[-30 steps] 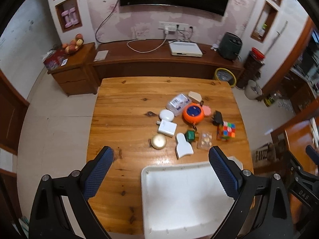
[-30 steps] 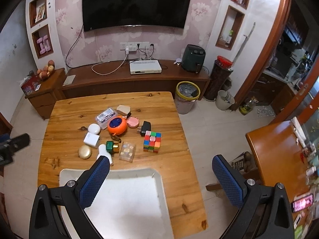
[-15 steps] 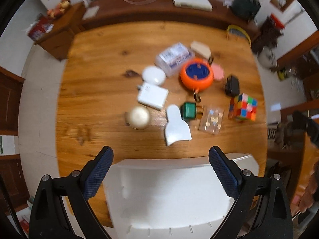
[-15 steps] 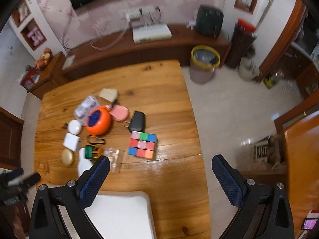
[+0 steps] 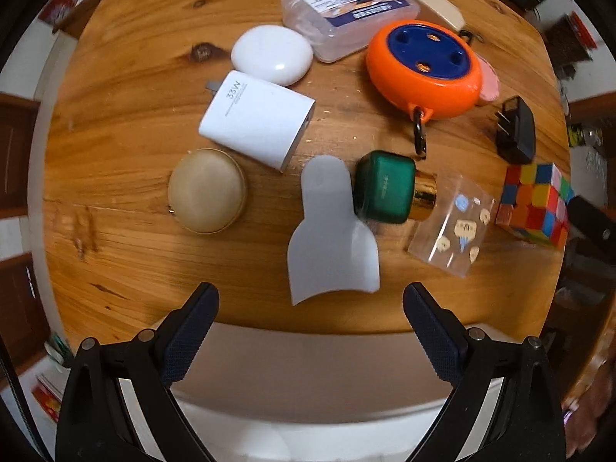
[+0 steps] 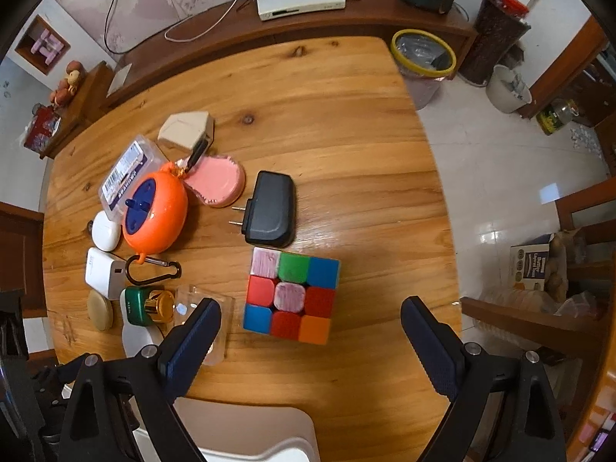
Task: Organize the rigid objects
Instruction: 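Reach the right tool to the Rubik's cube while the left tool grasps the white scraper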
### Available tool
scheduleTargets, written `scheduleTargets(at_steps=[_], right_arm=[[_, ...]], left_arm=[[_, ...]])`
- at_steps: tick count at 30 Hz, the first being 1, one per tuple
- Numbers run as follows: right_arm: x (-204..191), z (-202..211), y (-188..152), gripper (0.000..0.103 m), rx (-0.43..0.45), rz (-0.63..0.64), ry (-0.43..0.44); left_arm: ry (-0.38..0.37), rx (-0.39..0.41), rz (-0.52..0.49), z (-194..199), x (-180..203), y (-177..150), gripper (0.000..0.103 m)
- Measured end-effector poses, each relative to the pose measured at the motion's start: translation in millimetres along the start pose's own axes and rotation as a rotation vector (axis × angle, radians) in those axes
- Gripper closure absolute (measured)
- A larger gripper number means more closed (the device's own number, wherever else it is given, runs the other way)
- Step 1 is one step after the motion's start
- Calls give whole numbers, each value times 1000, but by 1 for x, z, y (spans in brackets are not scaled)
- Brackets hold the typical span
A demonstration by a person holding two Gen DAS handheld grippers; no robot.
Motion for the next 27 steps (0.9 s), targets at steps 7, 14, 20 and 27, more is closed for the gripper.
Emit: scheduleTargets(at_steps=[7,14,20,27], right_arm=[[2,-22,6,8,-48,-30,-1],[9,-39,9,22,-86,-70,-11],[10,-50,6,33,-111,-95,20],[6,-53,0,44,-108,-110,57]], left_arm=[[-30,-23,102,-17,-7,5,6],[-64,-55,158,-33,-13,5,28],[-68,-40,140,-33,-3,2,42],[-20,30,115,-20,3,2,43]])
Point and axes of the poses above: each gripper's, at about its wrist camera, not at the fingertips, and z roughly against the way its jaws point, x to its right, y to its top, the point moved 2 cm from there along -z, roughly the way its jaws point, and after that the axes turned 10 degrees about y, right-handed, at the moved point
